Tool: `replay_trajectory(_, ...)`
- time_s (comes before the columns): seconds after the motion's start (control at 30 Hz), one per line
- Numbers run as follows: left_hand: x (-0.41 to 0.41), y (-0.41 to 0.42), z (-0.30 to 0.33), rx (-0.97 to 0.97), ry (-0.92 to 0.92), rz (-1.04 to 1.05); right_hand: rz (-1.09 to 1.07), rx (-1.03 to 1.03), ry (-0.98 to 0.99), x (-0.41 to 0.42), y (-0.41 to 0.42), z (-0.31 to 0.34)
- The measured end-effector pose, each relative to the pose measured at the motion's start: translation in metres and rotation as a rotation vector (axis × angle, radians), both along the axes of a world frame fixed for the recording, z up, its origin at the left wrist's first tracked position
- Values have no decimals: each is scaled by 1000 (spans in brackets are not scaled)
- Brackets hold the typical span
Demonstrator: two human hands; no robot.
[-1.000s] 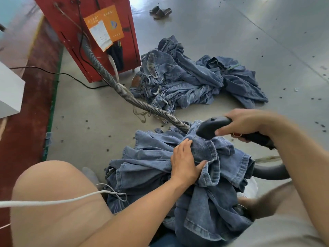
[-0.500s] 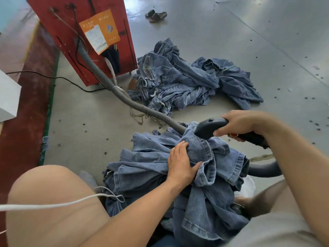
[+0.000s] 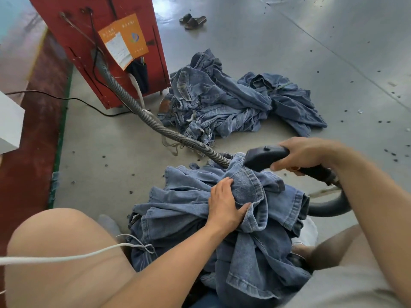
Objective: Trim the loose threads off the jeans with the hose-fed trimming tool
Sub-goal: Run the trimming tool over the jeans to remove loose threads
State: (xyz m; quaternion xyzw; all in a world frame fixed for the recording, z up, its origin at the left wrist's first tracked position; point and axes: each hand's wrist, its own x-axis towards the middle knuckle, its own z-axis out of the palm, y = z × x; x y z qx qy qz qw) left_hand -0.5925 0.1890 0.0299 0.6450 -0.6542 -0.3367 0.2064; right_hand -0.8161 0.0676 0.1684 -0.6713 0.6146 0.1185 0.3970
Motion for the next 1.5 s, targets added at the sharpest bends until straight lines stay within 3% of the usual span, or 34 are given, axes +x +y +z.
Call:
replay_trajectory(0.13,0,1,-3,2,-25,-10,71,95,90,20,12,-21)
replay_trajectory(0.33,1,0,3,13,-95,-46,-132,-283,41,33,15,-44)
replay_trajectory(0.4,2,0,10,-115,-201,-114,-230,-359,-49,26,13,-41)
replay_trajectory(0.47,2,-6,17,-254,-195,-290,-337,-438,-163,16,10,-33)
replay_trajectory(0.57,-5,-16,30,-85,-10,-376,-444,-485,-294,4,11,-21)
replay_trajectory(0.63,-13,-23,37,58,44,-251,-453,-461,-339,1,16,-17)
replay_trajectory(0.73,-19,-26,38,96,27,-96,-385,-447,-301,5,23,-14)
replay_trajectory(0.8,-14,-26,33,143,123,23,-310,-424,-257,11,27,-14)
replay_trajectory(0.93,12,-35,35,420,677,335,-205,-406,-188,20,30,-16)
replay_trajectory(1.0,22,-38,38,494,811,387,-186,-417,-168,23,30,-15)
replay_trajectory(1.17,28,-29,37,417,725,350,-120,-383,-165,30,32,1)
replay_trajectory(1.33,14,-18,28,284,626,476,8,-252,-53,39,35,19)
replay_trajectory(1.5,21,-19,26,-56,256,518,36,-278,-28,41,38,29)
